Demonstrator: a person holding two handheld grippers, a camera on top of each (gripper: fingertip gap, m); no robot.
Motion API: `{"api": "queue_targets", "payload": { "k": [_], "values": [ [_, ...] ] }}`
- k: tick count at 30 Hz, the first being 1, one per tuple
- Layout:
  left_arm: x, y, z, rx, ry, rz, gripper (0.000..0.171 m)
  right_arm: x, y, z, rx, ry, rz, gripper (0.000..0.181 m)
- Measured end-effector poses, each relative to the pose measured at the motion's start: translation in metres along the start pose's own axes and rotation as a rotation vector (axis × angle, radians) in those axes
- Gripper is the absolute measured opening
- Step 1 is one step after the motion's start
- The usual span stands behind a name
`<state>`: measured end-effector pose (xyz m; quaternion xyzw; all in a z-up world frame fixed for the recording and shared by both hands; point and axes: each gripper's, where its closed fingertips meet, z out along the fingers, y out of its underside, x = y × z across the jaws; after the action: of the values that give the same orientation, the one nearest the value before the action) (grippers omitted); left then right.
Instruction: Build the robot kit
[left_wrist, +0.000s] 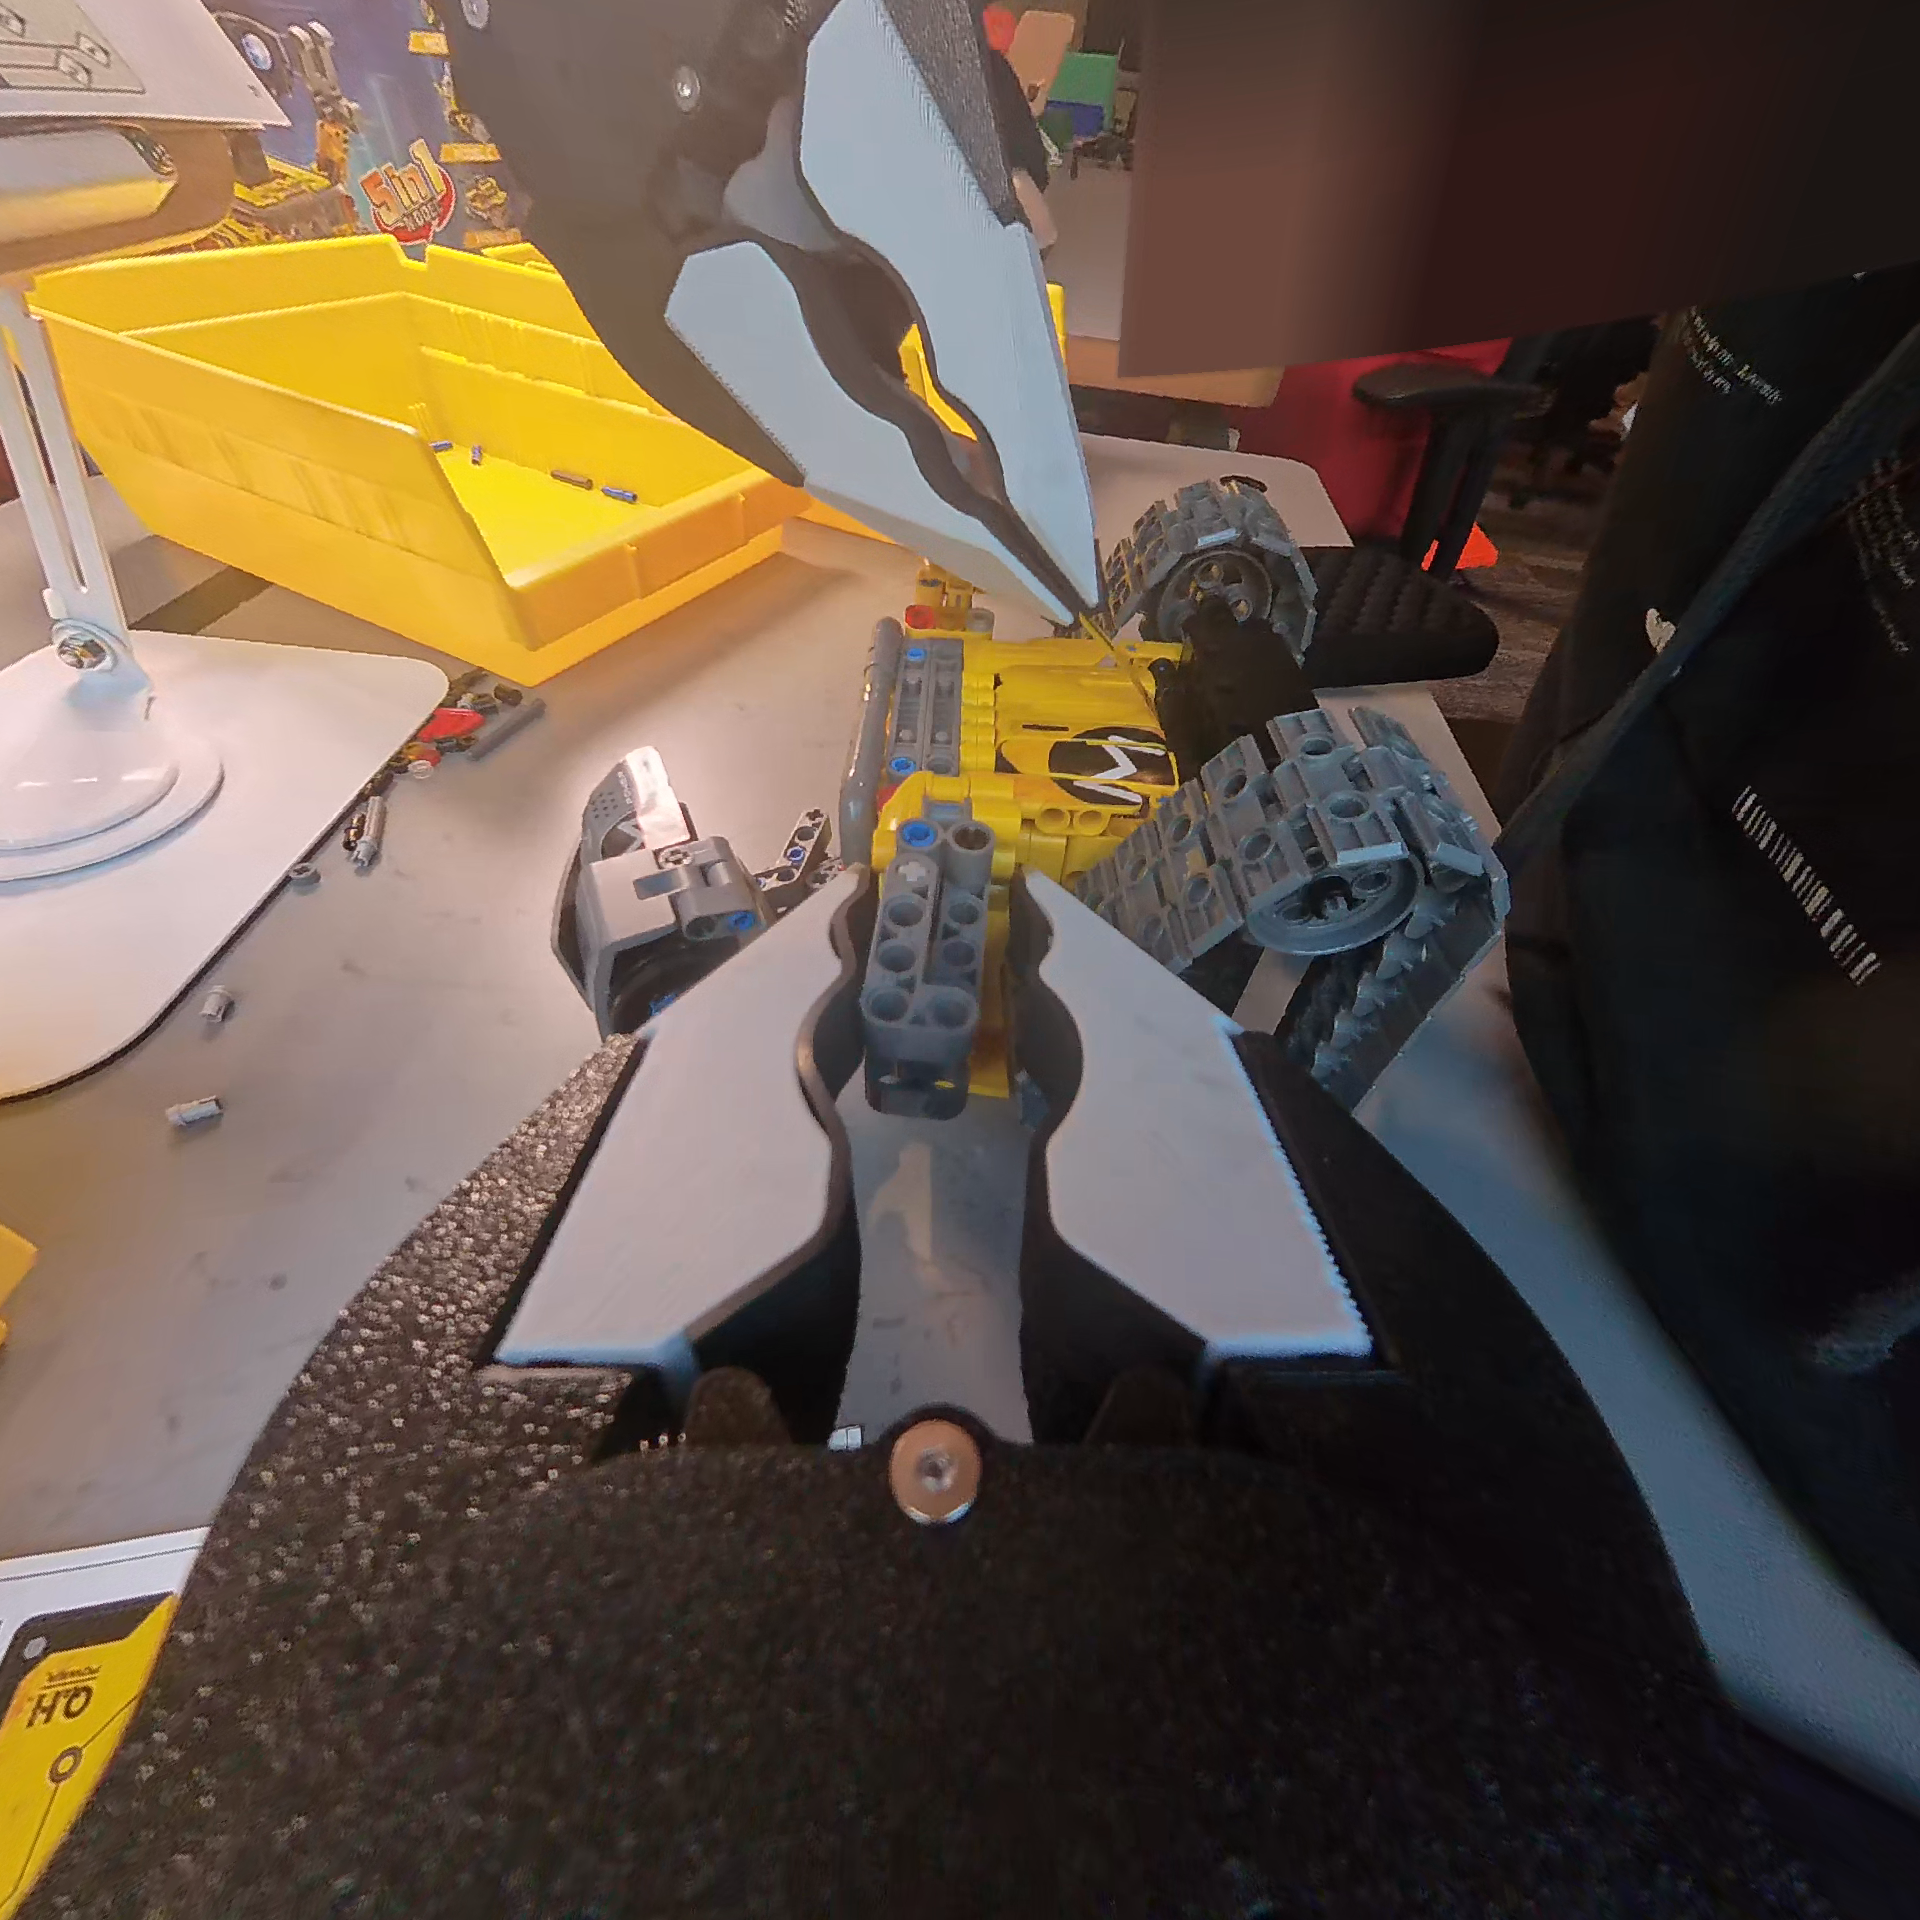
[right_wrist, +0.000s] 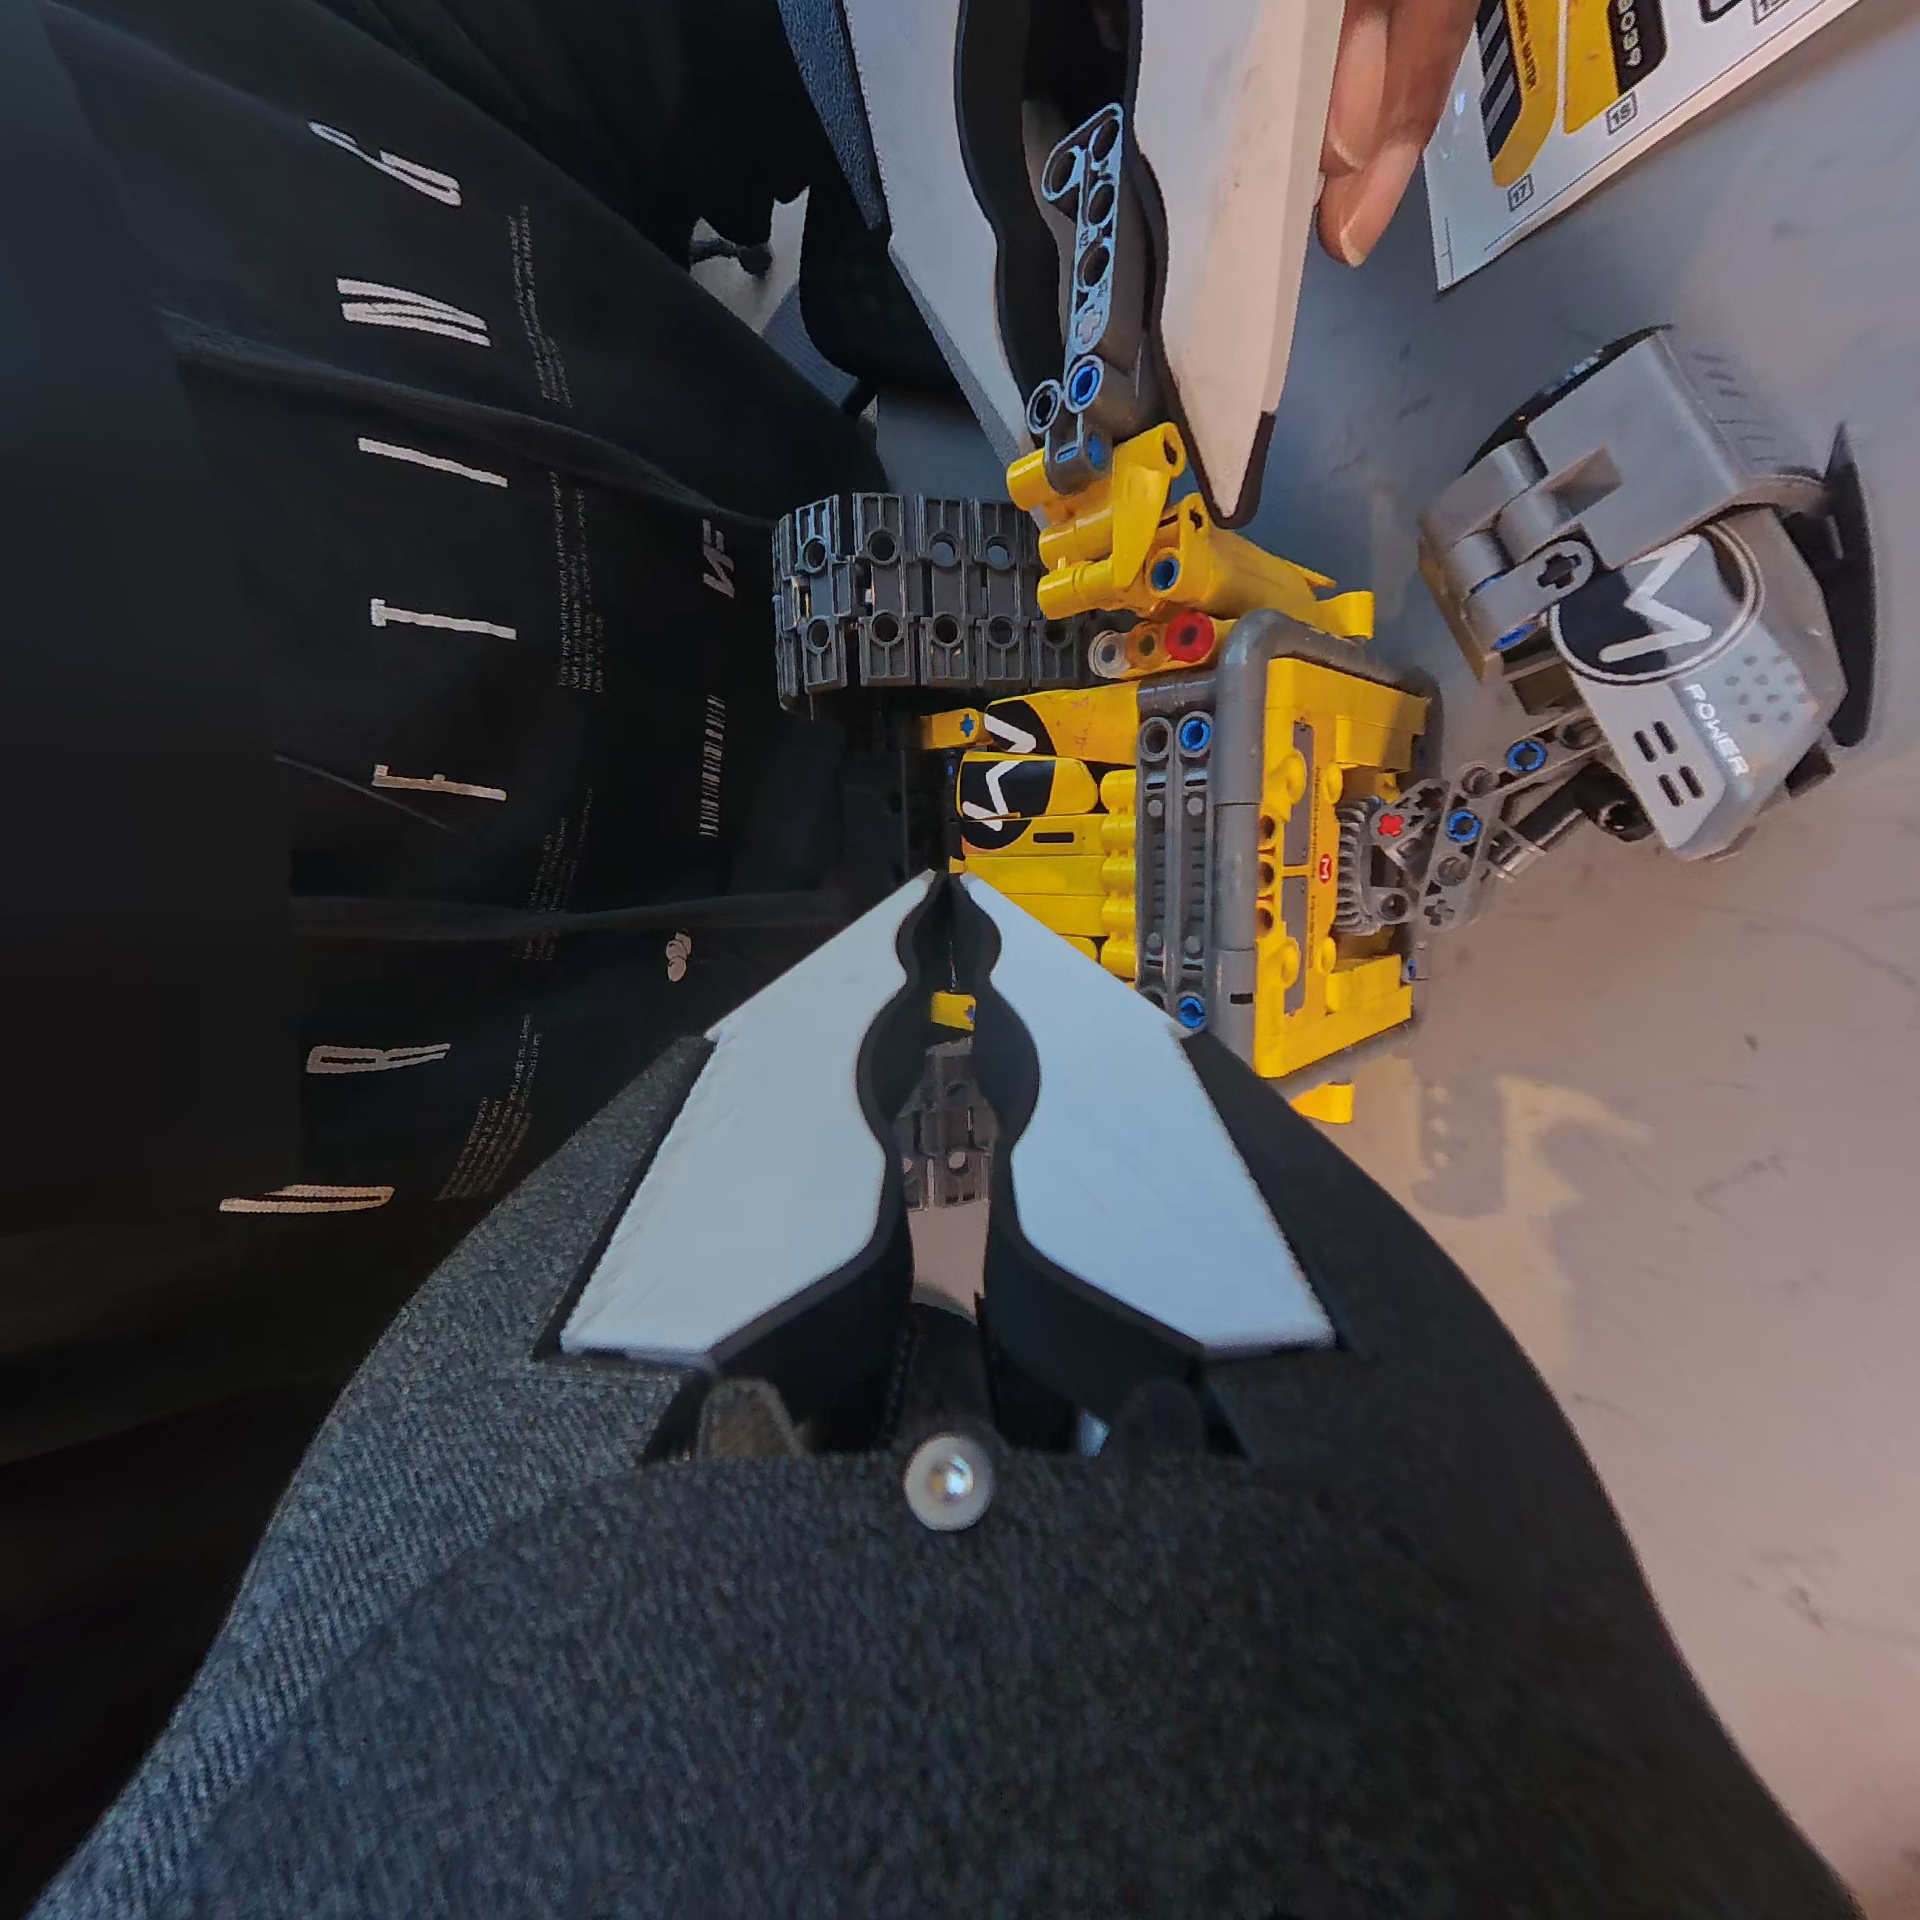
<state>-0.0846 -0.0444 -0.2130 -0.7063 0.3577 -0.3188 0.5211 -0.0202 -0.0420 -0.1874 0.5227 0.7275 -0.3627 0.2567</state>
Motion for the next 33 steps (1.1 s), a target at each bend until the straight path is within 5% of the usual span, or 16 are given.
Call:
{"api": "queue_targets", "payload": {
  "k": [33],
  "values": [
    [0.001,0.0,0.0,0.015,0.006,-0.003,0.024,0.012,-0.002,0.001,0.025,0.136,0.039,0.0]
  ]
}}
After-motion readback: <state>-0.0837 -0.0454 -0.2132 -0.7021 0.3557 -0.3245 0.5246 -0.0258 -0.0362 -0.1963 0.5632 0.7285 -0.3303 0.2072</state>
